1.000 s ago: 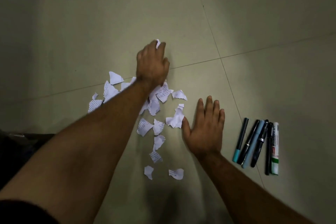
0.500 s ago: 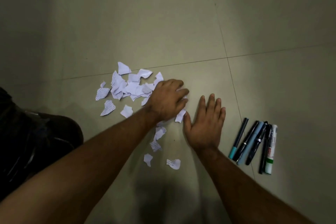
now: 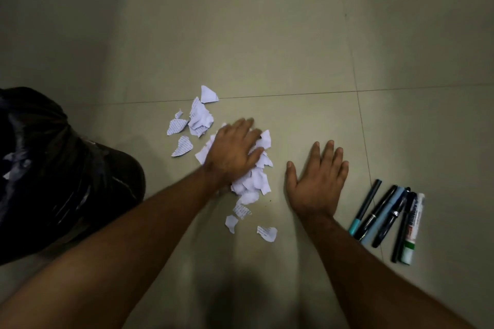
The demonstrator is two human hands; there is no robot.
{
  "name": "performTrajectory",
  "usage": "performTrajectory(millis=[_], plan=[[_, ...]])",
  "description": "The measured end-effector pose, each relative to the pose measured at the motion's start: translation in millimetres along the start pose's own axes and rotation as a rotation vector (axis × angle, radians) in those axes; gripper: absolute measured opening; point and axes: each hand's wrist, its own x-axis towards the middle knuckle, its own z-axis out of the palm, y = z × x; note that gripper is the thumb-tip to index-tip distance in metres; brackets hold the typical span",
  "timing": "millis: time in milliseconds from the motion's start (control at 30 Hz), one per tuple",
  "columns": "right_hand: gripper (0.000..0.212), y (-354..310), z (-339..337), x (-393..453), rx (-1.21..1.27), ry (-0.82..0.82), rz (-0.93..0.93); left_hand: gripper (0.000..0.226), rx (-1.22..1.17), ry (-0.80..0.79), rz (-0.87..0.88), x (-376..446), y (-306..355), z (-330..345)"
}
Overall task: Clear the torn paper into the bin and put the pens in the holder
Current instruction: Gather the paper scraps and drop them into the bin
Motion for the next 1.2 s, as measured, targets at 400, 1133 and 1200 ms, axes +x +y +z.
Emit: performTrajectory(millis=[400, 1133, 1200], plan=[[0.073, 0, 6, 0, -0.018, 0.041, -0.008, 0.073, -0.059, 0.003, -0.290, 34, -60, -11], [0.067, 6, 13, -4, 0.071, 0.058, -0.034, 0.063, -0.288, 0.064, -0.307, -11, -7, -2], [0.065, 6, 10, -3, 0.090, 0.046, -0.035, 0.064, -0.253, -0.090, -0.220, 0, 8, -9]])
